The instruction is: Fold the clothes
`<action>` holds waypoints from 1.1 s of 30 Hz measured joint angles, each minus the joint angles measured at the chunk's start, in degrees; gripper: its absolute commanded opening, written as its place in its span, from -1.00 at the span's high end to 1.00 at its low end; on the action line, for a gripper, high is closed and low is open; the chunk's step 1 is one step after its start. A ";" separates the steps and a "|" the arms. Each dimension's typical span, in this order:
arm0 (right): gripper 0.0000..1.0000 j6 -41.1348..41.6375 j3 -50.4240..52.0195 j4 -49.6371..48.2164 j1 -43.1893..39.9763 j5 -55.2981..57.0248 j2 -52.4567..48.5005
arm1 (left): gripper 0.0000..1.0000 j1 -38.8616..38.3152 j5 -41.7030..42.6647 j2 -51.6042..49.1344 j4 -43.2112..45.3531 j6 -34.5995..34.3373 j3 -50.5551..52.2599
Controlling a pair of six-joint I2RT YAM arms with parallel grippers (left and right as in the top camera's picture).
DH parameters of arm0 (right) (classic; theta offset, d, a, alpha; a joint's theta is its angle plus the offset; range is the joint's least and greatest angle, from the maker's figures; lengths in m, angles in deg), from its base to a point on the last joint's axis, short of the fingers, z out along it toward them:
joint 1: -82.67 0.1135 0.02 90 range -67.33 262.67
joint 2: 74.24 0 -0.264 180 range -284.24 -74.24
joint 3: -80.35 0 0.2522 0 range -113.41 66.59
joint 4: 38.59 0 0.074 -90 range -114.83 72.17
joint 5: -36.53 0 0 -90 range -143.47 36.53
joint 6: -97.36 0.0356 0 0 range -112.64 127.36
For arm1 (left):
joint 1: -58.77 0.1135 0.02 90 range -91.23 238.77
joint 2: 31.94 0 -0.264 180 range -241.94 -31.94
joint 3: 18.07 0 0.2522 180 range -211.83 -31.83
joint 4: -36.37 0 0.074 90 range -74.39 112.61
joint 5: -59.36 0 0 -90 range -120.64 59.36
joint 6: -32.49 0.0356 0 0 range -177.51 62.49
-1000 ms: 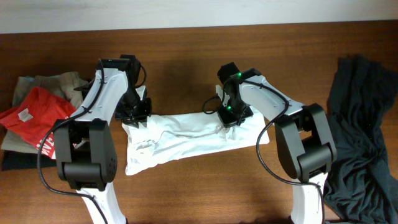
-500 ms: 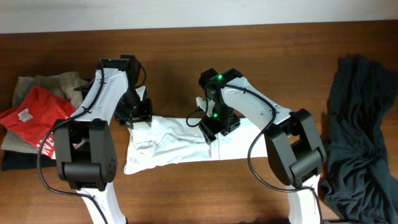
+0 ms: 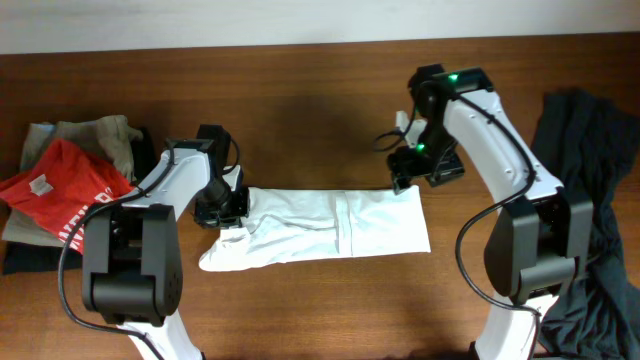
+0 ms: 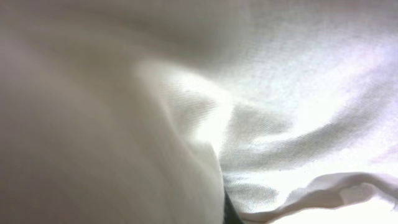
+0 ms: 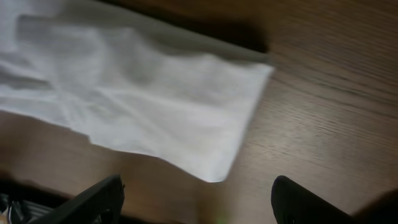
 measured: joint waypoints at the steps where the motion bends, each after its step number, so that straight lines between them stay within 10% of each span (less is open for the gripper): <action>1: -0.59 0.00 0.00 0.02 -1.53 1.11 0.00 | 0.99 0.28 0.17 -0.22 -0.57 -0.02 -0.59; 9: -0.61 0.02 -0.11 -1.36 -14.99 6.54 0.07 | 0.99 11.45 -7.17 -4.26 -24.06 -1.11 -39.12; 17: -0.62 0.02 -0.11 -0.63 -14.99 6.49 0.07 | 0.76 -18.80 -2.27 -4.50 -12.52 -1.68 -32.52; 20: -0.63 0.02 -0.11 -0.57 -14.99 6.49 0.07 | 0.06 -25.09 -5.77 -4.55 -9.66 -1.77 -30.27; 23: -0.72 -0.04 -0.11 -0.59 -14.99 6.27 0.07 | -0.06 -25.83 -5.25 -4.55 -8.74 -1.68 -30.25; 33: -0.80 -6.36 -0.11 -5.70 -2.03 -15.89 0.09 | -0.61 -3.34 1.66 -6.62 -9.68 8.00 -42.32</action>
